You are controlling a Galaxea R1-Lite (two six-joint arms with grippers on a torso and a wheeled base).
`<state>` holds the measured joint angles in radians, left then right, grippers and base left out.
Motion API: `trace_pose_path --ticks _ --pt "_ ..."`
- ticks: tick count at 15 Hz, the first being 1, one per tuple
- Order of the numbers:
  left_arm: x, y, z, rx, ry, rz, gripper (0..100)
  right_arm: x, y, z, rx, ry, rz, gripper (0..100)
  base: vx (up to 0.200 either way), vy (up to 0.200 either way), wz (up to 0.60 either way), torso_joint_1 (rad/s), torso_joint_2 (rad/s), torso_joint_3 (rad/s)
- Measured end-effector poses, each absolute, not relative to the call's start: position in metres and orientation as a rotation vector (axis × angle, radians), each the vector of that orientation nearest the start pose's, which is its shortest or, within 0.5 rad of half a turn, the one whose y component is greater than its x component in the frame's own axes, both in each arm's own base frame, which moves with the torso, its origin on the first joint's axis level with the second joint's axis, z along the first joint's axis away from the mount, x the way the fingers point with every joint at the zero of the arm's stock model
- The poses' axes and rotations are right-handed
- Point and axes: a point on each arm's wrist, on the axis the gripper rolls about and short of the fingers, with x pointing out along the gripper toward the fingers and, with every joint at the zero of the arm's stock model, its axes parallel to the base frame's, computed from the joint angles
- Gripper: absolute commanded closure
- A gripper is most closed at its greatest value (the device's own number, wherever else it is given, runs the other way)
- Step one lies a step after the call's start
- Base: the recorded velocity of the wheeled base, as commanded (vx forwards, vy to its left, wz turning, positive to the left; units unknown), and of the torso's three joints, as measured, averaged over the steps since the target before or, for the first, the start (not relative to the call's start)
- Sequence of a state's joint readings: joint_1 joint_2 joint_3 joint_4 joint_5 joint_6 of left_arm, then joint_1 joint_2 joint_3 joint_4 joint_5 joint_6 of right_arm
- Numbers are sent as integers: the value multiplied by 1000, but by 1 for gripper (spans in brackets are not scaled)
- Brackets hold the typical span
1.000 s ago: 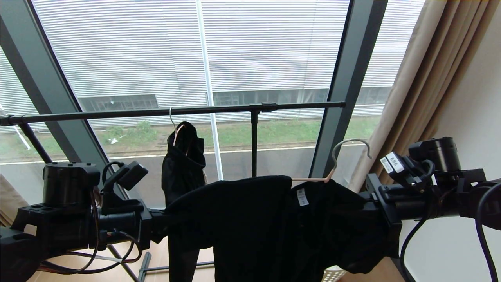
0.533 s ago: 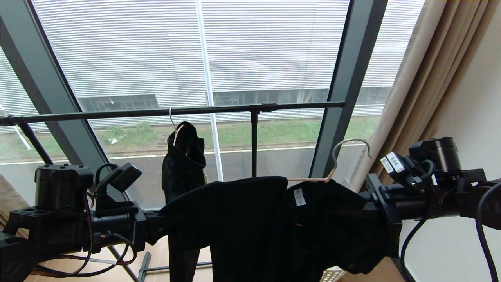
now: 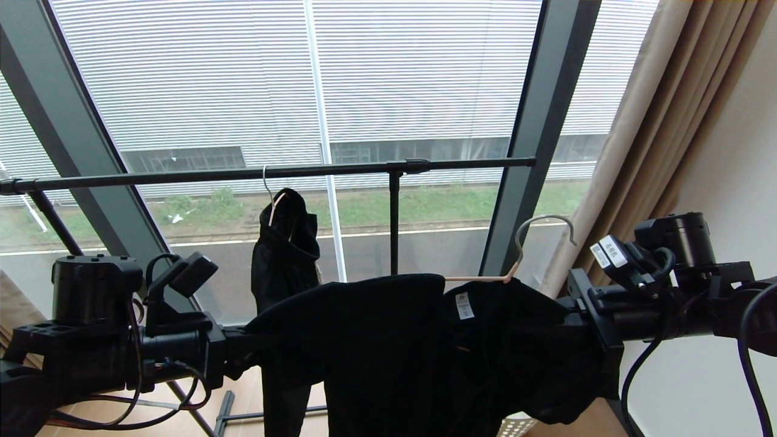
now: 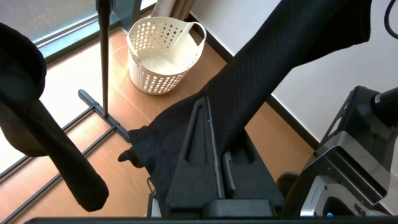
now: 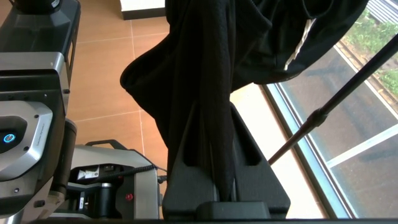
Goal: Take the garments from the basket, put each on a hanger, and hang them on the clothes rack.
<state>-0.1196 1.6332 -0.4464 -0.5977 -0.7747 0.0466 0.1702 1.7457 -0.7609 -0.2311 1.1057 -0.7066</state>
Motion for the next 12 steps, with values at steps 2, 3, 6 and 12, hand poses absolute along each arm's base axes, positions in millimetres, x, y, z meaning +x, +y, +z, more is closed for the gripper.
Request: trace_pose_path --ticks 2,3,6,12 --pt "231 -43 112 -153 555 -878 100 270 67 130 -224 254 1379 100 0 0 0 0 0 0" --pt "231 -43 112 -154 555 -878 100 270 67 130 -224 254 1379 100 0 0 0 0 0 0" --pt "230 -43 111 -150 556 -878 100 270 67 130 -225 255 1378 100 0 0 0 0 0 0" --pt "228 -46 117 -138 535 -893 0 270 67 129 -228 264 1371 100 0 0 0 0 0 0"
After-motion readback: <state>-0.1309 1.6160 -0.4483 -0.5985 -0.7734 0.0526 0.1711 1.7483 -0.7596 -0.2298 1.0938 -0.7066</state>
